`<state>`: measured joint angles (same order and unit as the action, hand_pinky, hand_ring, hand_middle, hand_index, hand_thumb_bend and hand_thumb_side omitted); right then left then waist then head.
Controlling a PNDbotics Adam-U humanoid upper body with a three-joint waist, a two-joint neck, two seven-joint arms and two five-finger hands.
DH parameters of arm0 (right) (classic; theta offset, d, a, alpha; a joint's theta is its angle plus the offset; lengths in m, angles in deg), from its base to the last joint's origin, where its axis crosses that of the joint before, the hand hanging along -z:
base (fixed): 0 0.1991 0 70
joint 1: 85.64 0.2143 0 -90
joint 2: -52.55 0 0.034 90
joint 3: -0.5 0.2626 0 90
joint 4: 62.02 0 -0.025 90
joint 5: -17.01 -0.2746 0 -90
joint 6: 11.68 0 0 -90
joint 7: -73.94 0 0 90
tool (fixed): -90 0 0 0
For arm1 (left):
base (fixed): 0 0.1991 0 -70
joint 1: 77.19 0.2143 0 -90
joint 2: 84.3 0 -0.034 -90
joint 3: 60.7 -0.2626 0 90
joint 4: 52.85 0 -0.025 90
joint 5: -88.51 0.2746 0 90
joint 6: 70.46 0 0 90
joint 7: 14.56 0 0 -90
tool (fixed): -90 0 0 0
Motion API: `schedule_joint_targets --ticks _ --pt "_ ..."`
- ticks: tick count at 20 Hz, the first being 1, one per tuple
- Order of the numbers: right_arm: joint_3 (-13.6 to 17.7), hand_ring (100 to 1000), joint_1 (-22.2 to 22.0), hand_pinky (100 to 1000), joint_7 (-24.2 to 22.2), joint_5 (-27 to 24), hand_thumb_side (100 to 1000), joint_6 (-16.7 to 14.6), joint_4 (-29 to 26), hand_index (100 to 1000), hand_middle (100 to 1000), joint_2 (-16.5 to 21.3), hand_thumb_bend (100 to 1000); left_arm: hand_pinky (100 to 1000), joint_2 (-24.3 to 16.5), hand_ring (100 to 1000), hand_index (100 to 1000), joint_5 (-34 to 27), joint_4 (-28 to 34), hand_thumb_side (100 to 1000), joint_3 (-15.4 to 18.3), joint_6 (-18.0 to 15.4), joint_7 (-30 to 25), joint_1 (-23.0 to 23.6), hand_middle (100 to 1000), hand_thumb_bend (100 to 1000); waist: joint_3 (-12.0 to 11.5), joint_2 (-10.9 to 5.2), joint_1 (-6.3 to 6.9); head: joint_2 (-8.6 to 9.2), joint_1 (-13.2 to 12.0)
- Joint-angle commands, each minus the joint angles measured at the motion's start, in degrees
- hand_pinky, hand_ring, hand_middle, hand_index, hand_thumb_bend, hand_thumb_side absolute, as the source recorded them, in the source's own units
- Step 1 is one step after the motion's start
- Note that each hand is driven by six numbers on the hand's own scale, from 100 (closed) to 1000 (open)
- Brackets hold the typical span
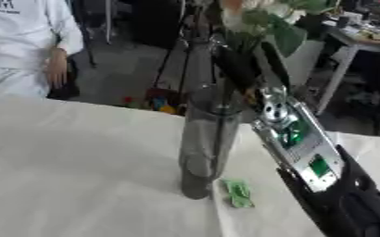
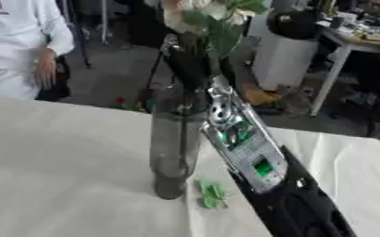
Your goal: Arrange flowers into the vase.
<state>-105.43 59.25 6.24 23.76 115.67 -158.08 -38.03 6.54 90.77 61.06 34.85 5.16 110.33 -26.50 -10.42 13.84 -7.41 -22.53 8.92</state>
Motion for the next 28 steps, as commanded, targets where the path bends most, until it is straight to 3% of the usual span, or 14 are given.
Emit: schedule_joint_targets --ticks 1,10,28 --pt "0.19 518 0.66 489 -0.32 1.49 762 -0.83 -1.35 517 442 1.36 148 889 -0.56 898 957 -0.16 0.68 1000 0.03 0.12 -0.07 -0.9 860 100 0.1 -0.86 0.86 0.77 0.11" --pt "-0.41 577 0.11 555 -4.74 3.19 818 -1.4 -1.21 641 511 1.76 152 888 -0.57 898 957 -0.2 0.68 1000 0.02 0.13 -0.08 -0.87 860 100 0.22 -0.96 0.77 0.93 0.06" --pt "-0.16 640 -1.52 607 -13.05 5.87 878 -0.47 -2.51 729 569 2.69 162 887 -0.59 898 956 -0.13 0.68 1000 0.03 0.19 0.0 -0.9 861 100 0.63 -0.88 0.74 0.77 -0.14"
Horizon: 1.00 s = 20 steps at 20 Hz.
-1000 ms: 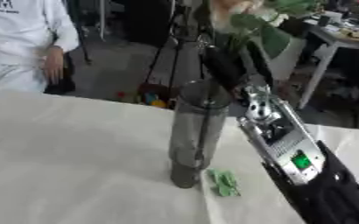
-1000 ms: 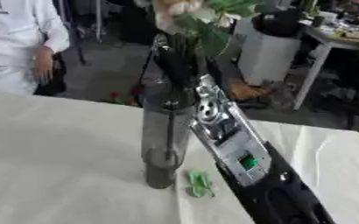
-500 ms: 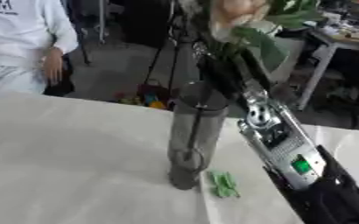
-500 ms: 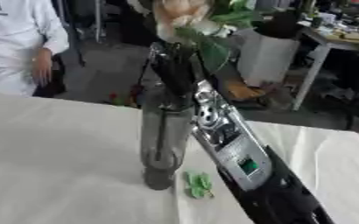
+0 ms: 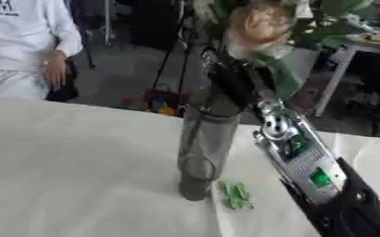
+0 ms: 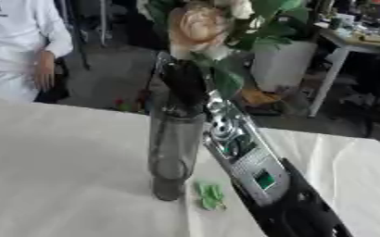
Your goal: Arrange flowers into the vase.
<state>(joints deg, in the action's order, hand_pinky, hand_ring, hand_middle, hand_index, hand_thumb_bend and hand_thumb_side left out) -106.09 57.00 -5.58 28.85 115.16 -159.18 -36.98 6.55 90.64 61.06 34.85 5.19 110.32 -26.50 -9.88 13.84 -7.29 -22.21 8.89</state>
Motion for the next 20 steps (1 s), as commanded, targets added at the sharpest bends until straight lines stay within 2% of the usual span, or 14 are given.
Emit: schedule_joint_targets --ticks 1,11,14,20 --pt "0.51 641 0.67 608 -1.84 0.94 879 0.12 -1.55 730 570 1.73 161 887 -0.62 898 956 0.0 0.68 1000 0.01 0.16 0.01 -0.92 861 100 0.13 -0.91 0.61 0.43 -0.14" --pt "0.86 651 0.43 614 -5.35 1.6 894 1.04 -2.66 731 576 2.51 148 887 -0.74 898 956 0.01 0.68 1000 -0.01 0.16 -0.03 -0.94 861 100 0.39 -1.05 0.55 0.4 -0.24" --pt "0.62 655 0.44 616 -6.32 1.03 923 1.51 -2.75 732 582 2.74 119 887 -0.77 898 956 0.0 0.68 1000 -0.07 0.18 -0.08 -0.96 861 100 0.56 -1.1 0.51 0.42 -0.25" --pt "0.86 705 0.95 656 -8.3 1.14 957 1.71 -3.47 775 620 3.2 137 887 -0.68 899 956 -0.04 0.68 1000 -0.14 0.24 -0.12 -0.95 862 100 0.65 -1.18 0.54 0.78 -0.02"
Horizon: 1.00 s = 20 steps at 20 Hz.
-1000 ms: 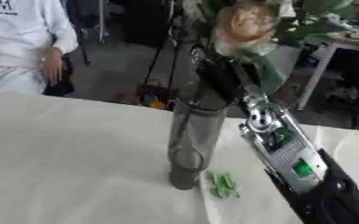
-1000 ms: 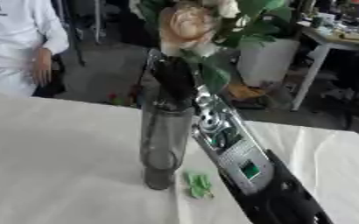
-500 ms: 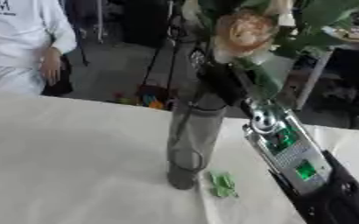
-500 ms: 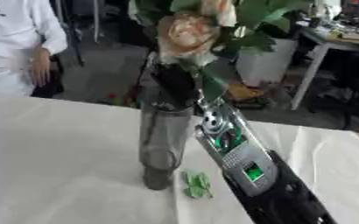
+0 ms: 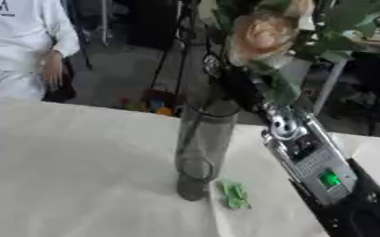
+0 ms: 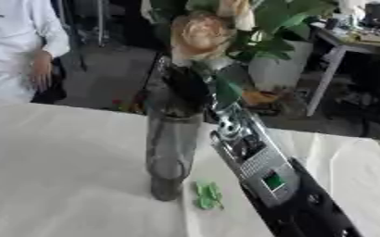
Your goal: Arrange flowers into the vase.
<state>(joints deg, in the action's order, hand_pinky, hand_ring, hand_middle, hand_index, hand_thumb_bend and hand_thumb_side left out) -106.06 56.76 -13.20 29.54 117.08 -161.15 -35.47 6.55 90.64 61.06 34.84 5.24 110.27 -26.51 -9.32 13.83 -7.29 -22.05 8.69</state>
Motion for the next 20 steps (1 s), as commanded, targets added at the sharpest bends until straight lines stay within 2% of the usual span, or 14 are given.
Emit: schedule_joint_targets --ticks 1,7,18,20 --pt "0.83 729 1.28 677 -0.95 0.6 966 -0.37 -1.56 788 639 1.77 145 887 -0.65 899 956 -0.05 0.68 1000 -0.13 0.2 -0.09 -0.95 862 100 0.08 -1.16 0.55 0.66 0.23" --pt "0.72 773 1.46 731 -3.17 1.58 999 -1.16 -1.41 819 676 2.21 167 887 -0.56 899 956 -0.05 0.68 1000 -0.12 0.24 -0.05 -0.91 862 100 0.01 -1.21 0.59 0.91 0.49" --pt "0.79 812 1.46 760 -6.69 3.99 1000 -1.81 -1.54 840 707 2.81 193 888 -0.46 899 956 -0.08 0.68 1000 -0.12 0.26 -0.05 -0.76 863 100 0.15 -1.2 0.59 1.16 0.8" --pt "0.78 827 1.3 771 -7.46 4.35 1000 -1.94 -1.59 854 724 2.87 220 888 -0.47 899 957 -0.06 0.68 1000 -0.11 0.25 -0.03 -0.76 863 100 0.19 -1.21 0.59 1.23 0.81"
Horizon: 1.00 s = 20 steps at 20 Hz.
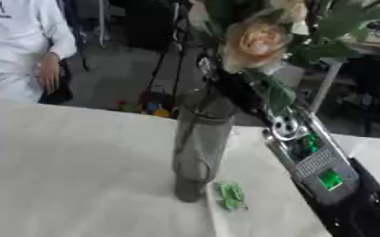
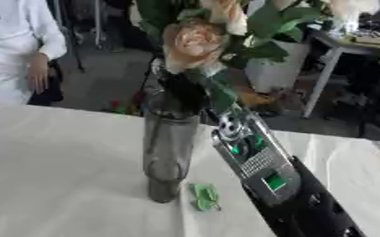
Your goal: Arrange flowers into the vase.
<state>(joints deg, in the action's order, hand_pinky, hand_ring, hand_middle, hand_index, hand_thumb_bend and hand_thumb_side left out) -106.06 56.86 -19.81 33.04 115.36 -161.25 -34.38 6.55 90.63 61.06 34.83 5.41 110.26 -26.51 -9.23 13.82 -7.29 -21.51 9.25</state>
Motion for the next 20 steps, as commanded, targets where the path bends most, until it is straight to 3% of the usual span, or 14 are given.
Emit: schedule_joint_targets --ticks 1,9,20 --pt "0.78 833 1.1 777 -1.28 0.95 1000 -0.34 -1.51 865 730 1.8 241 888 -0.48 899 957 -0.06 0.68 1000 -0.09 0.08 0.0 -0.74 863 100 0.11 -1.2 0.6 0.75 0.25" --pt "1.32 861 0.69 796 -3.81 1.06 1000 -1.33 -1.56 913 760 1.83 361 888 -0.43 899 958 -0.1 0.68 1000 -0.1 0.11 0.06 -0.7 863 100 0.17 -1.17 0.68 0.99 0.36" --pt "1.39 874 0.32 806 -5.59 1.51 1000 -1.6 -1.75 924 770 2.12 361 888 -0.36 899 959 -0.16 0.68 1000 -0.15 0.11 0.03 -0.79 864 100 0.35 -1.09 0.74 1.24 0.48"
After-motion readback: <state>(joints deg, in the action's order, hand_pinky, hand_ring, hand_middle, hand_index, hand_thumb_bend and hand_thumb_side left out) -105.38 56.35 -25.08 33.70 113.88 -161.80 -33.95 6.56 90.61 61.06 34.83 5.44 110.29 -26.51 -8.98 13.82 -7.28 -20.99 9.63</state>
